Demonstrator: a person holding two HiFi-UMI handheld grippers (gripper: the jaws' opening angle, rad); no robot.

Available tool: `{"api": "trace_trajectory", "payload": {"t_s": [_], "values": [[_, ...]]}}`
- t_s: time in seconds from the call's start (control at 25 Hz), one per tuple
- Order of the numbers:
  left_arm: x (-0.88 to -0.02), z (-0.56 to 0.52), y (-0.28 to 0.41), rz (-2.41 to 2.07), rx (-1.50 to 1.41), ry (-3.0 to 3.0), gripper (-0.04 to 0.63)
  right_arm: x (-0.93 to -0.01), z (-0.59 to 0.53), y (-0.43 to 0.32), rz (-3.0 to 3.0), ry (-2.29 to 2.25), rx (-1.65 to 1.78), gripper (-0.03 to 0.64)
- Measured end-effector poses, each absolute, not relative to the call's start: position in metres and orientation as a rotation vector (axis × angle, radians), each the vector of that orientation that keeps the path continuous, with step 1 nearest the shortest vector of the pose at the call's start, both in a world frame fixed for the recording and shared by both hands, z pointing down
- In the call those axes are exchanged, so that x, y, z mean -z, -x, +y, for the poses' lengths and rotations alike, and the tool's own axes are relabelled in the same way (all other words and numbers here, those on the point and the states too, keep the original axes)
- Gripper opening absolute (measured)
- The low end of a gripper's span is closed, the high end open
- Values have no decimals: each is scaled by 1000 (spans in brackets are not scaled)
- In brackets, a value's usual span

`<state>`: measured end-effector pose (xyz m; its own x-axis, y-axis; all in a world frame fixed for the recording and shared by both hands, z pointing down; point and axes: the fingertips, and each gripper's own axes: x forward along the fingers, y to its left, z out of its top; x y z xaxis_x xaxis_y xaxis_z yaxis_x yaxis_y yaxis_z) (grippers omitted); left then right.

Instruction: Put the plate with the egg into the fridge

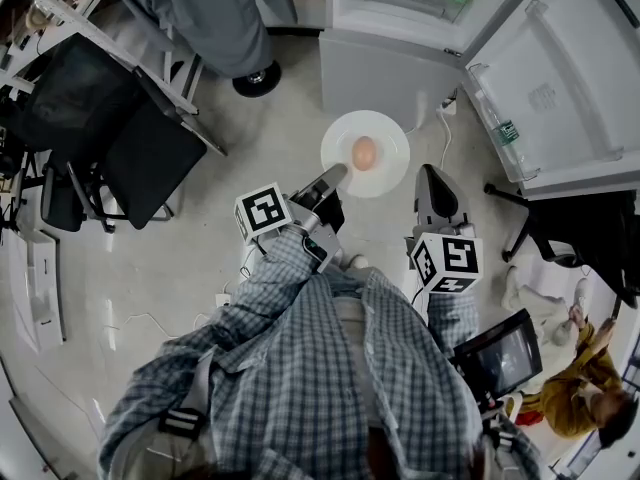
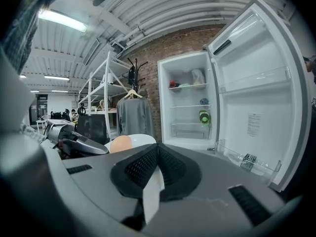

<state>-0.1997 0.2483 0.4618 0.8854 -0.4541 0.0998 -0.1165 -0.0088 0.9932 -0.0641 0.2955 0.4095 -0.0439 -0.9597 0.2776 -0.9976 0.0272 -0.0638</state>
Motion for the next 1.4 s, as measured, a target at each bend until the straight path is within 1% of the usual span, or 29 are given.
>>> {"api": "trace_trajectory", "payload": {"t_s": [0.48,0.84,1.4], "values": [[-459,238,220,-443,300,-1585,26,-406,290,83,-2115,-2077,-320,6],[-458,235,220,-435,299,-1590,26,-407,291,83,-2101,-2095,-313,7],[-458,204,189,-444,334,-1583,26,-415,257,49,-2136,-2089,-340,6]]}}
